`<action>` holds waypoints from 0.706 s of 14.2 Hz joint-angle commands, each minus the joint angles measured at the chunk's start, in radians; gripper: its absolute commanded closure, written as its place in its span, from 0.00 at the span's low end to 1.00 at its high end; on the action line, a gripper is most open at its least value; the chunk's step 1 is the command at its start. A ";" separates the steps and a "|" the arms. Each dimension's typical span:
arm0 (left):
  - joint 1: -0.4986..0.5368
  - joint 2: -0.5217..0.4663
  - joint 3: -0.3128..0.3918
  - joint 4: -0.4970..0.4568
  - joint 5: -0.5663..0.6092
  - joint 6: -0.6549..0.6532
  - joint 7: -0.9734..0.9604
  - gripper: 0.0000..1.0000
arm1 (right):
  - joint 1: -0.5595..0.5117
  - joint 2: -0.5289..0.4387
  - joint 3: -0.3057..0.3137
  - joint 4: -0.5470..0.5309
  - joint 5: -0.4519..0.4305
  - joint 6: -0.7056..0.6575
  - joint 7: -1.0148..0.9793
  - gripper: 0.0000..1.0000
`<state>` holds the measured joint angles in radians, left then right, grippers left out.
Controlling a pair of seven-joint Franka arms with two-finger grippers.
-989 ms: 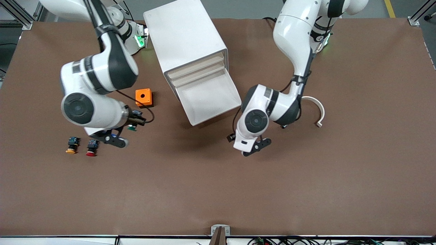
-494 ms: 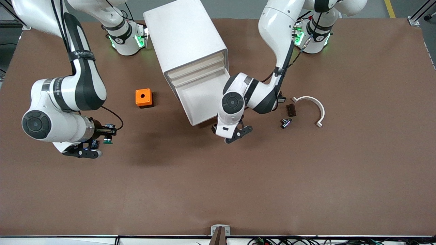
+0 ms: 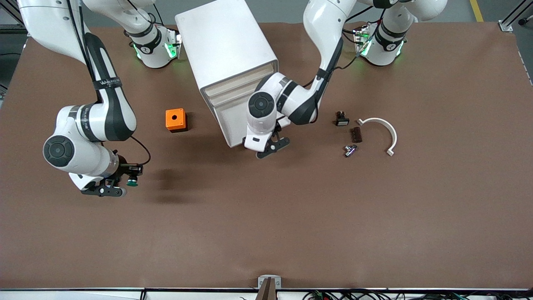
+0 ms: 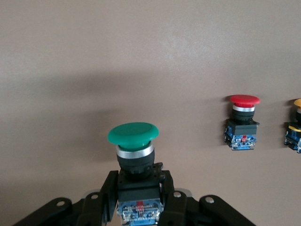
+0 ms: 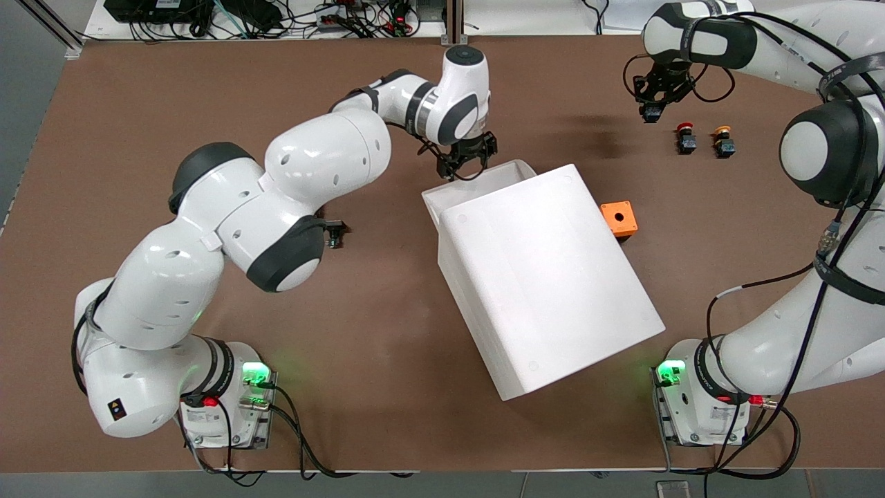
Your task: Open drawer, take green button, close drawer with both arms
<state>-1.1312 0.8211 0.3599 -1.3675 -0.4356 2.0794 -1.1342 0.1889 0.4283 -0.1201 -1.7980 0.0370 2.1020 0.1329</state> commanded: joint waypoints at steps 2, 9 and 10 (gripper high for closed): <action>-0.051 -0.034 0.007 -0.022 -0.002 0.002 -0.071 0.00 | -0.054 0.041 0.019 -0.009 -0.016 0.062 -0.002 0.86; -0.098 -0.030 0.005 -0.022 -0.006 0.004 -0.114 0.00 | -0.072 0.136 0.019 -0.009 -0.016 0.134 0.007 0.86; -0.102 -0.030 0.004 -0.024 -0.009 0.004 -0.119 0.00 | -0.078 0.156 0.019 -0.009 -0.016 0.162 0.007 0.86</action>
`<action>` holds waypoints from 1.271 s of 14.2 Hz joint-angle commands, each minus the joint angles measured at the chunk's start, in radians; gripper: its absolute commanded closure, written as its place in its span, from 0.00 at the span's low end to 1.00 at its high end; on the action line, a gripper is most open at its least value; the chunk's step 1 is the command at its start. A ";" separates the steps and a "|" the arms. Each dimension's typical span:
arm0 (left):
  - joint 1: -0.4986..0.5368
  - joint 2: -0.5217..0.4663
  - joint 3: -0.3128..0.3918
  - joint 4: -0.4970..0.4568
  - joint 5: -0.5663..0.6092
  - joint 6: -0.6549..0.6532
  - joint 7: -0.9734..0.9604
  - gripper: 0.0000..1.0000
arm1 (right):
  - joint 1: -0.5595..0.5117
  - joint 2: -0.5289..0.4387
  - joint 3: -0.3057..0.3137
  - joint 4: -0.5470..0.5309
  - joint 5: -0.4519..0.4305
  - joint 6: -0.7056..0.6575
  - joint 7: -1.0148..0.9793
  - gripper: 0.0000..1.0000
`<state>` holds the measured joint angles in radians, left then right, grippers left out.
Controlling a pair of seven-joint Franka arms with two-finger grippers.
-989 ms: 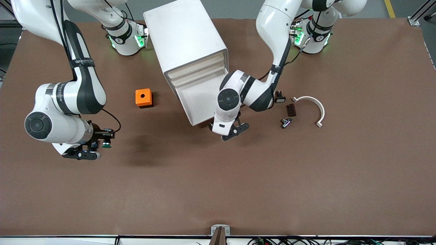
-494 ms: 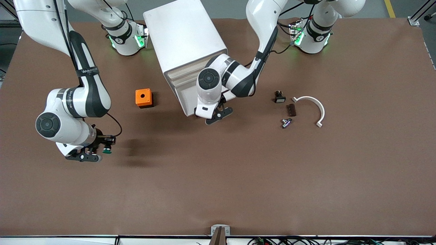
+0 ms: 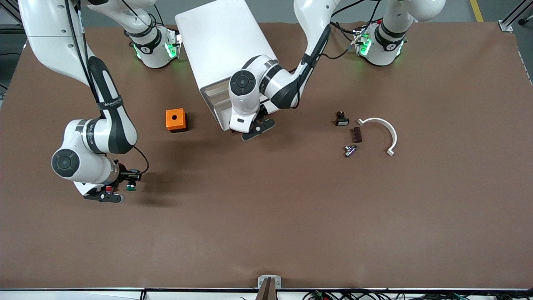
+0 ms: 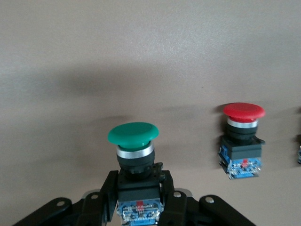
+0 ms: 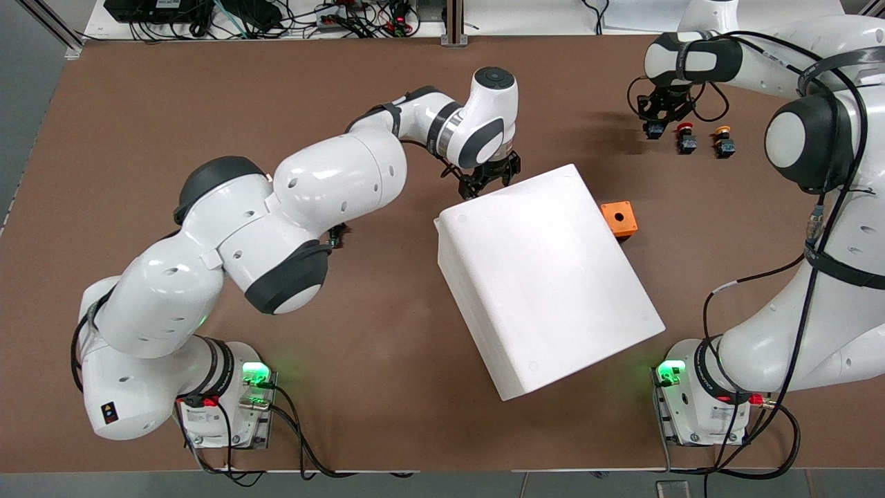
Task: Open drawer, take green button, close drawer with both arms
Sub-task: 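Push the drawer shut with the left gripper while the right gripper lowers the button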
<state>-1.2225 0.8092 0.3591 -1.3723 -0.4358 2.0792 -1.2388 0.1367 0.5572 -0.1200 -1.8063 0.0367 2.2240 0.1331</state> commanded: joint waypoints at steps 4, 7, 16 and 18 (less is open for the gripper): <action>-0.029 -0.016 -0.015 -0.019 -0.017 0.028 -0.062 0.00 | -0.032 0.043 0.019 -0.002 -0.015 0.046 0.007 0.85; -0.029 -0.013 -0.046 -0.019 -0.035 0.039 -0.080 0.00 | -0.039 0.055 0.019 -0.001 -0.015 0.052 0.008 0.82; -0.028 -0.002 -0.072 -0.016 -0.165 0.053 -0.064 0.00 | -0.040 0.072 0.019 0.005 -0.017 0.052 -0.003 0.73; -0.023 -0.002 -0.072 -0.016 -0.166 0.051 -0.064 0.00 | -0.040 0.073 0.019 0.005 -0.017 0.052 -0.004 0.70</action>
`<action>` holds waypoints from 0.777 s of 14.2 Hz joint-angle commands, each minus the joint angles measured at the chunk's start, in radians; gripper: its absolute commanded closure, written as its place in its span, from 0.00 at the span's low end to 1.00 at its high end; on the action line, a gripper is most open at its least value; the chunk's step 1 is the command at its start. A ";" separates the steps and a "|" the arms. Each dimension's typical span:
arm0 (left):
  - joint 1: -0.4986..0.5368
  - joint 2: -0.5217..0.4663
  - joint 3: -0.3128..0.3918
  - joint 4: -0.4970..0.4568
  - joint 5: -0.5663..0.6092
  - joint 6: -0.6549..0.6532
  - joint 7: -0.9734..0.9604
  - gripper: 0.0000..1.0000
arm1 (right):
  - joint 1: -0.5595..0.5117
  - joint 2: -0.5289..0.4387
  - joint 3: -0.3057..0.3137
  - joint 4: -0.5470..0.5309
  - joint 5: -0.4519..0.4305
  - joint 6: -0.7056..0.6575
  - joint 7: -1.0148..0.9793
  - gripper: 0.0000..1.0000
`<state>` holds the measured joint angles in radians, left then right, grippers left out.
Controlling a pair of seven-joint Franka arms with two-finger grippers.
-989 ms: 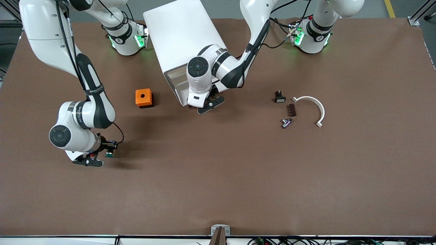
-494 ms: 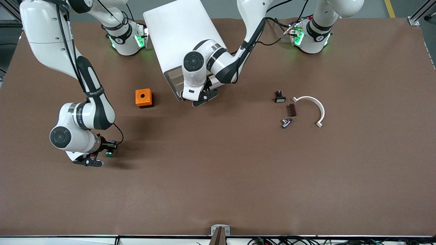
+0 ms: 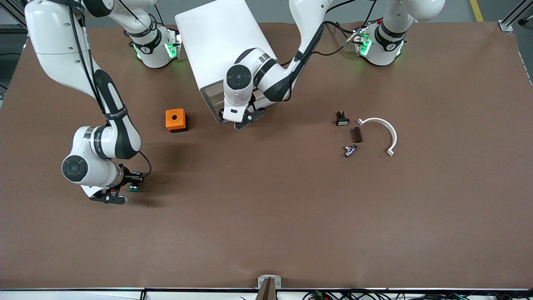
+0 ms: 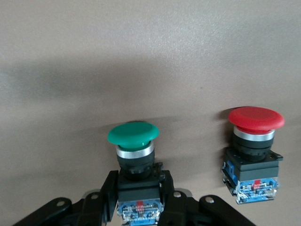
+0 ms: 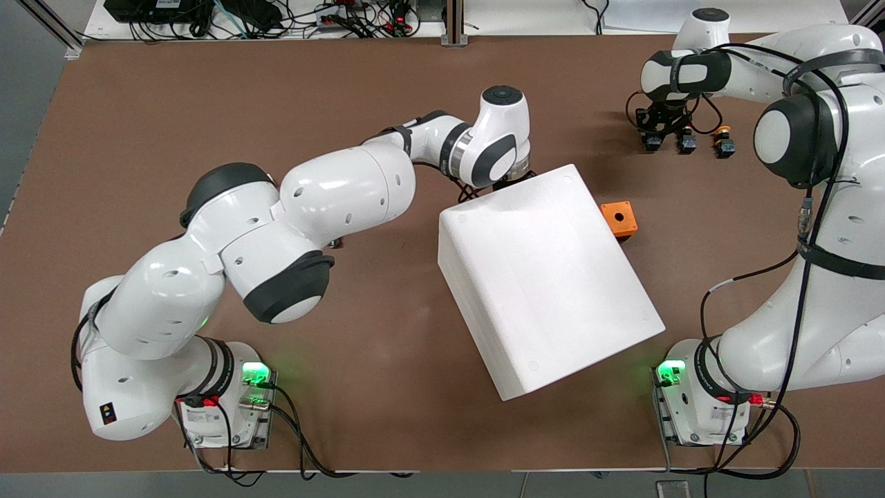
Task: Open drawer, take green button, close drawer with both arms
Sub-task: 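Push the drawer shut with the left gripper while the right gripper lowers the button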
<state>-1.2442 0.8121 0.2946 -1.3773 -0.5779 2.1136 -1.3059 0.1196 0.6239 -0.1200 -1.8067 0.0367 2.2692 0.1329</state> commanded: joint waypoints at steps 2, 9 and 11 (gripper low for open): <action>0.021 -0.013 -0.006 -0.008 -0.020 0.013 0.028 0.00 | -0.020 0.004 0.019 0.007 -0.017 0.001 -0.006 0.22; 0.143 -0.069 0.020 -0.002 0.206 -0.065 0.229 0.00 | -0.012 -0.139 0.019 0.016 -0.015 -0.143 0.005 0.00; 0.224 -0.117 0.020 -0.002 0.239 -0.116 0.363 0.00 | -0.009 -0.199 0.019 0.039 -0.015 -0.219 0.005 0.00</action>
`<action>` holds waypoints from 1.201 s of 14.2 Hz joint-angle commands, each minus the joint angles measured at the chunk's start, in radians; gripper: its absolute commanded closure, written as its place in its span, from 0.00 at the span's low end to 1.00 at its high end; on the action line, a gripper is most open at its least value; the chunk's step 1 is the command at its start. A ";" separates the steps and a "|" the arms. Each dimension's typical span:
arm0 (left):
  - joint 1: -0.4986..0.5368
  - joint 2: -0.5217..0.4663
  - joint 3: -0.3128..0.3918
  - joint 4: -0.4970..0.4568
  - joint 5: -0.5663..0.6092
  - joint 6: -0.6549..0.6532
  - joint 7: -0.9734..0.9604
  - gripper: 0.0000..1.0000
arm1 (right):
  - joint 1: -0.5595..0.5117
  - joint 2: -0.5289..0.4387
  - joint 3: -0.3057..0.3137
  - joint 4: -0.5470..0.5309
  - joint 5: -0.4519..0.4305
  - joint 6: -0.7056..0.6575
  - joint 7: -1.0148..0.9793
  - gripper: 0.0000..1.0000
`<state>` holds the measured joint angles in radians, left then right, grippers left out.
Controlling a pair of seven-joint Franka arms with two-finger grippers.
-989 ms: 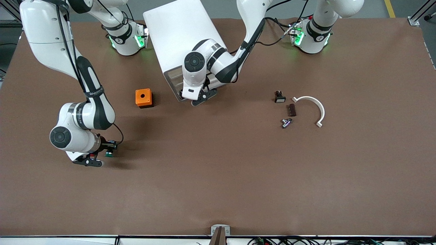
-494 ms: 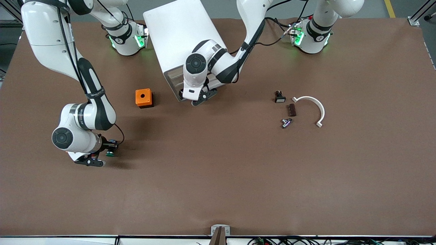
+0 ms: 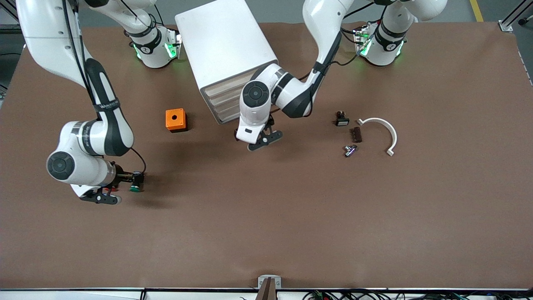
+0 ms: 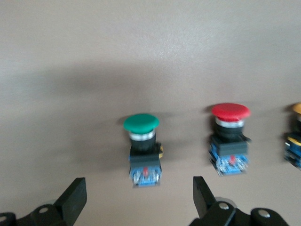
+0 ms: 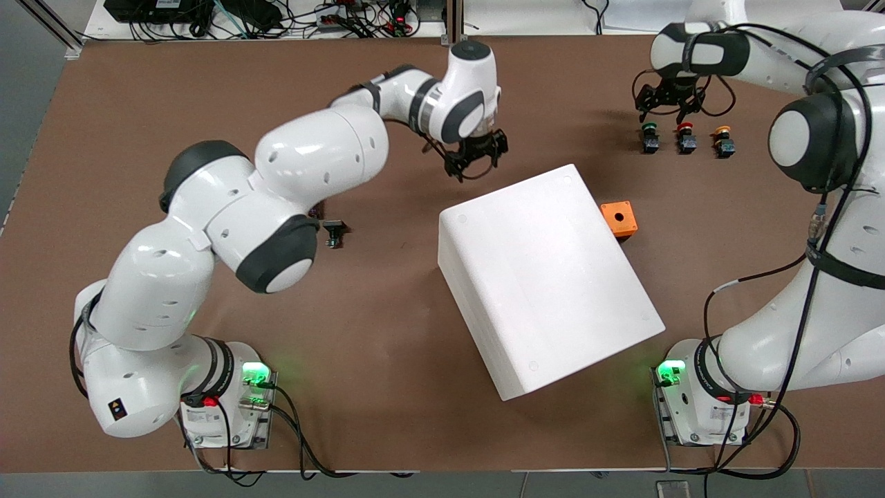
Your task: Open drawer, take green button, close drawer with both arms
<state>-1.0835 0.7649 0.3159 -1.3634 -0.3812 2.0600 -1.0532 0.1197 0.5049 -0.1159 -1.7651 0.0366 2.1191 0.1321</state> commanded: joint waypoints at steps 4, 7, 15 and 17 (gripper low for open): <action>0.216 -0.136 0.000 -0.016 0.060 -0.135 0.344 0.00 | -0.015 -0.187 0.015 0.056 -0.017 -0.211 -0.006 0.00; 0.322 -0.177 -0.001 -0.016 0.122 -0.187 0.461 0.00 | -0.017 -0.268 0.015 0.088 -0.027 -0.289 -0.006 0.00; 0.482 -0.329 -0.001 -0.016 0.240 -0.317 0.688 0.00 | -0.074 -0.313 0.012 0.349 -0.052 -0.636 -0.107 0.00; 0.574 -0.358 -0.033 -0.016 0.251 -0.342 0.713 0.00 | -0.107 -0.341 0.012 0.355 -0.047 -0.639 -0.130 0.00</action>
<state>-0.5900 0.4500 0.3222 -1.3621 -0.1582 1.7523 -0.3782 0.0528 0.1836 -0.1186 -1.4247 -0.0012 1.4986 0.0387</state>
